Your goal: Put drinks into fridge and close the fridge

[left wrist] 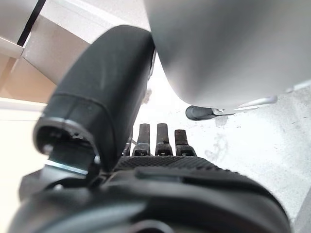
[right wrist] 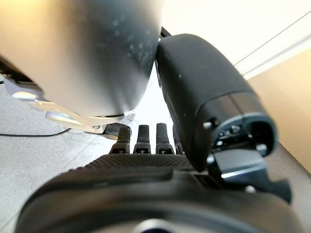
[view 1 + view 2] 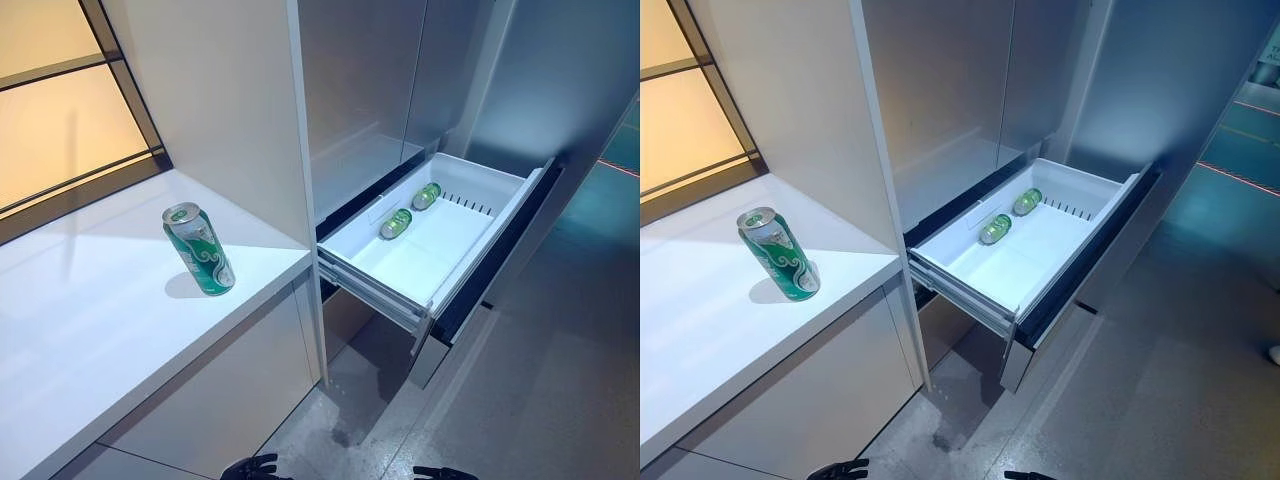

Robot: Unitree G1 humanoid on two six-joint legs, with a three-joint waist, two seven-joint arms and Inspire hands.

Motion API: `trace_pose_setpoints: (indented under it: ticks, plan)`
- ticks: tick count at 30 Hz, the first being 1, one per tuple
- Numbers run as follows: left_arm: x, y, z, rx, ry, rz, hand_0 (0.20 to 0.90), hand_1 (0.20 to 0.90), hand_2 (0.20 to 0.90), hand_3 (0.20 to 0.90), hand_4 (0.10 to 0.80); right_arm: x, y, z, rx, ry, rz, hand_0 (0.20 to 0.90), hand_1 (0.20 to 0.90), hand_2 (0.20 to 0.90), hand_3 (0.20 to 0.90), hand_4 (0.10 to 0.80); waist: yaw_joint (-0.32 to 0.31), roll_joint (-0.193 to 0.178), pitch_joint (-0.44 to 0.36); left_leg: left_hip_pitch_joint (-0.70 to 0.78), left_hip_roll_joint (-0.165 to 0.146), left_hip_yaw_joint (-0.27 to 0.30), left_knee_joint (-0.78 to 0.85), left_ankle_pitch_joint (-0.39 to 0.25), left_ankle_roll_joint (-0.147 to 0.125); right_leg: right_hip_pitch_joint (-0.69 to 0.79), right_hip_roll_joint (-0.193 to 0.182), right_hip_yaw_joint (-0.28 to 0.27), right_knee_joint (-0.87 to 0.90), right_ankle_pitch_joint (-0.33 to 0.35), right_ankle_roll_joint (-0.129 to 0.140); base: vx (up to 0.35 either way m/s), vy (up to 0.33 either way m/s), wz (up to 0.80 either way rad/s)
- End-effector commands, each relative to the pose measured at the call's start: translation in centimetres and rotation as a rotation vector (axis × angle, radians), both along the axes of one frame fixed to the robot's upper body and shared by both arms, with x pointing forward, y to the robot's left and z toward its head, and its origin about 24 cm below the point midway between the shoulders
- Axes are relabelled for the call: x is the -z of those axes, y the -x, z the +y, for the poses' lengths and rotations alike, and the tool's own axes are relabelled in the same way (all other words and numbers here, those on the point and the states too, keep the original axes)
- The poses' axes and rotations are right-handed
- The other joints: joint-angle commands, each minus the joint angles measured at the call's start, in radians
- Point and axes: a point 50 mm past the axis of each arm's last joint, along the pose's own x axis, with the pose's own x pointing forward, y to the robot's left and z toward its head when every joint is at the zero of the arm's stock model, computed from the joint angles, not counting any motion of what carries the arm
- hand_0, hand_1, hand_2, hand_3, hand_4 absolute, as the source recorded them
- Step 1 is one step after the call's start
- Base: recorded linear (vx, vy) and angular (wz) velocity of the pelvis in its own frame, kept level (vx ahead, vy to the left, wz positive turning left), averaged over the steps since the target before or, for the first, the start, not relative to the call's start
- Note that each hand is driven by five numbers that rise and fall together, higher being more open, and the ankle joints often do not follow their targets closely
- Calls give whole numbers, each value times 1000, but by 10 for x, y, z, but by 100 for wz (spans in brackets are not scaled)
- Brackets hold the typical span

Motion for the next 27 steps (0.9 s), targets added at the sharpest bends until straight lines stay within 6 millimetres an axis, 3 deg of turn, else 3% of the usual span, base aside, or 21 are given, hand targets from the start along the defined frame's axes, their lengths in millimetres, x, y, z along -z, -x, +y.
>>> trace_pose_setpoints:
  ticks: [1, 8, 14, 16, 18, 19, 20, 24, 26, 27]
  plan:
    - [-3, -14, 3, 58, -60, -60, 900, 900, 900, 900, 800, 2, 5, 3, -32, -44, 41, 900, 900, 900, 900, 800, 12, -10, 8, -18, -48, 31, 47, -97, 10, -75, 9, -16, 89, -59, 28, 0, 0, 0]
    - [-12, -36, -2, 254, -128, -215, 900, 900, 900, 900, 800, 1, 4, 1, -75, -35, 46, 900, 900, 900, 900, 800, 3, -5, 6, -17, -46, 32, 45, -95, 8, -79, 13, -7, 92, -58, 28, 0, 0, 0]
    - [-38, -81, -19, 390, 37, -445, 900, 900, 900, 900, 800, -3, -5, -5, -117, -27, 45, 900, 900, 900, 900, 800, -7, 1, 4, -19, -38, 42, 40, -91, 8, -86, 15, 2, 95, -57, 36, 0, 1, -2]
    - [-38, -80, -21, 415, 86, -416, 900, 900, 900, 900, 800, -4, -6, -7, -125, -26, 47, 900, 900, 900, 900, 800, -8, 1, 2, -21, -37, 47, 39, -91, 9, -88, 16, 3, 94, -57, 37, -6, -6, -5]
    - [-49, -88, -27, 486, 157, -531, 900, 900, 900, 900, 800, -5, -6, -11, -138, -23, 48, 900, 900, 900, 900, 800, -13, 4, 0, -20, -34, 55, 33, -92, 12, -90, 21, 8, 94, -59, 36, -10, -5, -9]
    - [-47, -87, -25, 451, 202, -452, 900, 900, 900, 900, 800, -6, -6, -14, -145, -21, 47, 900, 900, 900, 900, 800, -15, 6, 3, -18, -33, 59, 31, -91, 12, -90, 22, 10, 94, -59, 35, -7, 9, -11]
    - [-60, -95, -30, 474, 283, -594, 900, 900, 900, 900, 800, -7, -7, -15, -153, -20, 46, 900, 900, 900, 900, 800, -17, 7, 4, -18, -32, 62, 31, -89, 11, -91, 23, 11, 94, -58, 35, -21, 17, -10]
    - [-100, -124, -43, 434, 627, -729, 900, 900, 900, 900, 800, -10, -10, -23, -164, -10, 32, 900, 900, 900, 900, 800, -16, 16, 20, -15, -33, 57, 31, -86, 9, -92, 24, 15, 100, -55, 35, -32, 15, -3]
    - [-129, -139, -46, 423, 803, -813, 900, 900, 900, 900, 800, -11, -9, -24, -161, -9, 29, 900, 900, 900, 900, 800, -10, 16, 22, -16, -33, 54, 29, -84, 8, -92, 25, 14, 100, -53, 36, -18, -8, -4]
    - [-131, -139, -46, 423, 817, -818, 900, 900, 900, 900, 800, -11, -9, -23, -161, -9, 29, 900, 900, 900, 900, 800, -10, 16, 22, -16, -33, 54, 29, -84, 8, -92, 25, 14, 100, -53, 36, -18, -27, -3]
